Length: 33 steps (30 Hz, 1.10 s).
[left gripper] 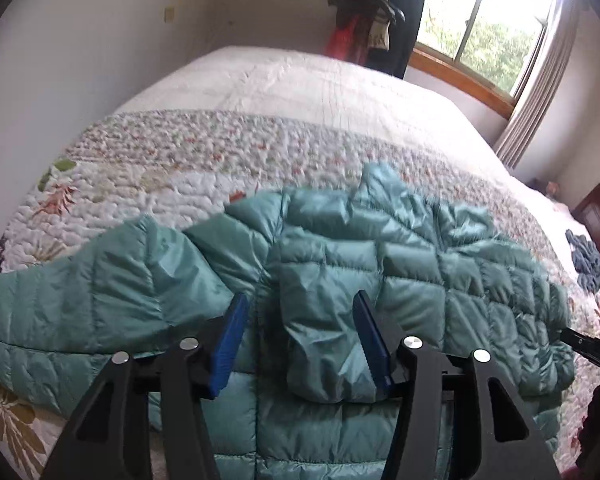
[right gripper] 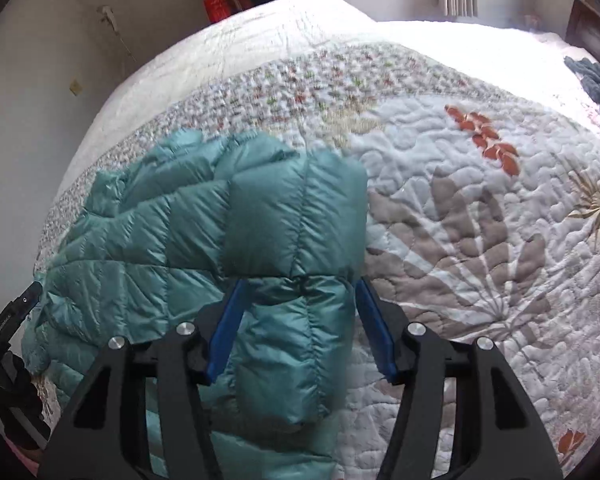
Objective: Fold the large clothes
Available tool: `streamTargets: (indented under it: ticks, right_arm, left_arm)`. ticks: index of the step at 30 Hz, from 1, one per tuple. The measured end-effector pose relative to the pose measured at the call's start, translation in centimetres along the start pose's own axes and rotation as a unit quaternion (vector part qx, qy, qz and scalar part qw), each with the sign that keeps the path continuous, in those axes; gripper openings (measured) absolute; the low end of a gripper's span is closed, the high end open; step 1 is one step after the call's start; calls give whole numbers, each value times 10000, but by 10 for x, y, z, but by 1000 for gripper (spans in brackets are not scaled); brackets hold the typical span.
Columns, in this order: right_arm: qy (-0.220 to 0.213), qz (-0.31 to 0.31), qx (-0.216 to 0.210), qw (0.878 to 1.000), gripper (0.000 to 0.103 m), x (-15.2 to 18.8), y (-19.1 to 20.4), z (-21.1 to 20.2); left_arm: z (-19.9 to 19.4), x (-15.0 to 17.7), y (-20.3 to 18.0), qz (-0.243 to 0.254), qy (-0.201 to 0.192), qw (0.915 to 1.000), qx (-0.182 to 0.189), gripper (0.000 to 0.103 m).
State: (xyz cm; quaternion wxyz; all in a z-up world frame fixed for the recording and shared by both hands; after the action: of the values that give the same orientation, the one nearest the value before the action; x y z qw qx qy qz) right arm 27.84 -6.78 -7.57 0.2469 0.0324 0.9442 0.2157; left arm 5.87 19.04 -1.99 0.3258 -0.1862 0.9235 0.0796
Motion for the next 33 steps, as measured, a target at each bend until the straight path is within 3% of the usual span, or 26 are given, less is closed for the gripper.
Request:
streamTargets:
  ticks: [4,8,12,15,19,22,27,33]
  right_arm:
    - [-302,-335,-298,9985,57,-5,36,-28]
    - [12,-594,-516,9969,56,4,63,-7]
    - [392,-472,-206,9979,56,13,48,25]
    - [625,-362,-274,9970,56,20,37,47]
    - [631,-394,-252,9969,57,23,38,45]
    - [471,-402,-494,9969,59,19,51,25]
    - [117,-770,-905,9928,67,15,89,-12]
    - [315,-942,-1114,9888,70,22,111,-4]
  left_arm:
    - [-24,-11,-26,312,-302,9990,129,60]
    - [-2,7,-55,657,-46,9977,172,60]
    - [40,26,-47,556,419,9976,17,60]
    - [56,33,-40,535,497,9973,10,68]
    - [58,35,-34,399,534,9978,59,70]
    - [40,35,-28,317,530,9980,156,69]
    - [-15,34,14,88,231,9990,369,75]
    - [-43,60,135,-614,249,9975,-249,79]
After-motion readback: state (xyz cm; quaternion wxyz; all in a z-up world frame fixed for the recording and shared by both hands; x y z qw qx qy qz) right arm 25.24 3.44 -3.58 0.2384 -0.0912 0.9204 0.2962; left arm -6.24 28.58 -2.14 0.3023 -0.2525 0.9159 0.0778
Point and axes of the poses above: each gripper's, at about its wrist camera, not at the fingertips, and z roughly the way its jaws point, y to its left, x to its underside, the point moved 10 cm from there along z, roughly the way its jaws point, and after that the axes turned 10 degrees about -x, right-handed, at the moved point
